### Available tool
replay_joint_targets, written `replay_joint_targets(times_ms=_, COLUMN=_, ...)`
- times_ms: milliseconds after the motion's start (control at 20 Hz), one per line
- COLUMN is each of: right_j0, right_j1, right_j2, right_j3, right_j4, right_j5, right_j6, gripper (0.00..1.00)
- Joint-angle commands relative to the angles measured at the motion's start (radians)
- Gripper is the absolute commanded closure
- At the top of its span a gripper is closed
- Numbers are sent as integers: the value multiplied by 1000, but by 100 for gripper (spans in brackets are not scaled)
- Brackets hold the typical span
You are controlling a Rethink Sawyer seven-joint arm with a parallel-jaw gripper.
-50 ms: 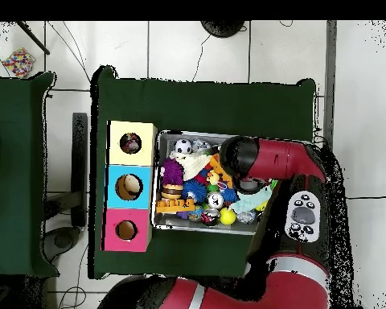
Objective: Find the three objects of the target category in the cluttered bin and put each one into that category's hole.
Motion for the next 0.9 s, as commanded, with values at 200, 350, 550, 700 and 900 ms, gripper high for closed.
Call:
replay_joint_targets(times_ms=200, right_j0=44, right_j1=69, right_j2=24, right_j3=-122, right_j4=-134, right_j5=64, right_j6=-41, gripper=0)
replay_joint_targets(times_ms=350, right_j0=43, right_j1=97, right_j2=24, right_j3=-142, right_j4=-139, right_j5=48, right_j6=-13, gripper=0)
replay_joint_targets(times_ms=550, right_j0=21, right_j1=142, right_j2=38, right_j3=-149, right_j4=-126, right_j5=29, right_j6=18, gripper=0)
replay_joint_targets(times_ms=700, right_j0=6, right_j1=169, right_j2=48, right_j3=-150, right_j4=-107, right_j5=35, right_j6=31, gripper=0)
replay_joint_targets(times_ms=900, right_j0=-13, right_j1=193, right_j2=75, right_j3=-151, right_j4=-71, right_j5=55, right_j6=25, gripper=0)
